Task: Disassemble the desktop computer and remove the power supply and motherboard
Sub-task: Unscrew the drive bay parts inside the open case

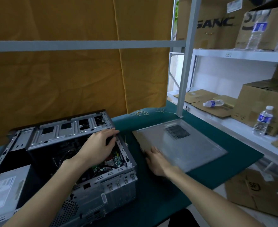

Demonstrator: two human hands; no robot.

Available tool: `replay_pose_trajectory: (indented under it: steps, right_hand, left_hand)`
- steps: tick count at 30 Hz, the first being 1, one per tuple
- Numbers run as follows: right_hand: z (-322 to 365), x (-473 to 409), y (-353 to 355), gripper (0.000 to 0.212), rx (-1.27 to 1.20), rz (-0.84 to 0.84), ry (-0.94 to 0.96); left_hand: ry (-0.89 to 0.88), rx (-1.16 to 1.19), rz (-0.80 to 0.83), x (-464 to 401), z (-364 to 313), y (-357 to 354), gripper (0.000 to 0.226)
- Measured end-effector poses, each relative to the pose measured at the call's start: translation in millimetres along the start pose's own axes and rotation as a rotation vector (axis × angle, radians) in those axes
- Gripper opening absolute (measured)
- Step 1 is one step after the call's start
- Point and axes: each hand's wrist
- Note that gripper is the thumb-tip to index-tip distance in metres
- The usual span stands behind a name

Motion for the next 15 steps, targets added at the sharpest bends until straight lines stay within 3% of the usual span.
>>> replay_pose_trajectory:
  steps: [5, 10, 15]
  right_hand:
    - [-4, 3, -3, 0.032, -0.027, 0.013, 0.004]
    - [36, -46, 24, 0.03, -0.085, -0.178, 0.037]
    - [48, -94, 32, 0.026, -0.049, -0.066, 0.07]
  left_hand:
    - [-0.025, -0.048, 0.0, -7, 1, 2, 0.036]
    - [-0.081, -0.057, -0.016, -19, 10, 10, 0.028]
    - [-0.106, 0.007, -0.035, -14, 26, 3, 0.035]
Point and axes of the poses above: each hand's wrist, its own x-axis away from the middle knuckle, its own y-axis out of the back of the hand, z = x × y, and after that the axes turned 6 degrees about z, right-handed
